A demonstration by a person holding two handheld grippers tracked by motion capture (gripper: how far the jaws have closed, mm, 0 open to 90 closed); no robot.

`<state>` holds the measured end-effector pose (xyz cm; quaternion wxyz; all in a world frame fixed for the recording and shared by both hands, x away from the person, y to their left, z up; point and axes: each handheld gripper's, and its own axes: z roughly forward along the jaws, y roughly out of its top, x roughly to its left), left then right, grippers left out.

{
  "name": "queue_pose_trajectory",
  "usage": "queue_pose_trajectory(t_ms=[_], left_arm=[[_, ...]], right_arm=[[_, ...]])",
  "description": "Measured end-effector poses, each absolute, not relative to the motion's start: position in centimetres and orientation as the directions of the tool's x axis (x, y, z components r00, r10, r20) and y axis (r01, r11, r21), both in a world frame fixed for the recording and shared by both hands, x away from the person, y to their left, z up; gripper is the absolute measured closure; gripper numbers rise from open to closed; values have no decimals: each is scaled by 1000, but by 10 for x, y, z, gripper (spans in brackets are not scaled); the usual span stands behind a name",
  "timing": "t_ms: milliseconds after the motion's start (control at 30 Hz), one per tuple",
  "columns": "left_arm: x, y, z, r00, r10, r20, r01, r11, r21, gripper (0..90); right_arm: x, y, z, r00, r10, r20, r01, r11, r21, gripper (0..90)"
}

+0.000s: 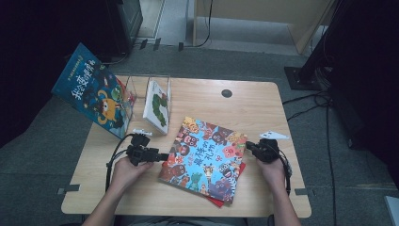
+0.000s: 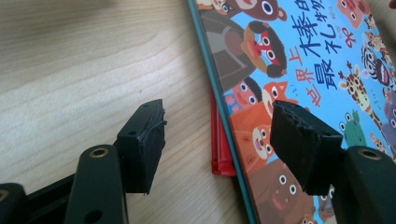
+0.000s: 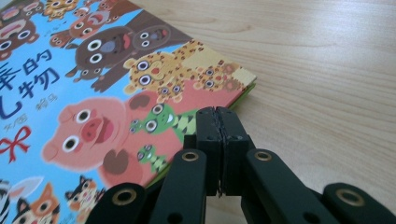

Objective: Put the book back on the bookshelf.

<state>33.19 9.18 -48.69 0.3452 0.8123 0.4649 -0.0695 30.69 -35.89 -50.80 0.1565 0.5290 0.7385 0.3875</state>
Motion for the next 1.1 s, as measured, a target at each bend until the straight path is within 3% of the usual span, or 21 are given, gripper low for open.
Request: queue_pose_trajectory(t_ms=[633, 1100], left_arm=[[357, 69, -489, 588, 694, -416, 785, -365, 501, 373], [364, 62, -497, 585, 708, -397, 782, -363, 507, 339]], right_arm=[[261, -347, -507, -463, 869, 176, 644, 194, 740, 900], [252, -343, -509, -491, 855, 166, 642, 226, 732, 885]])
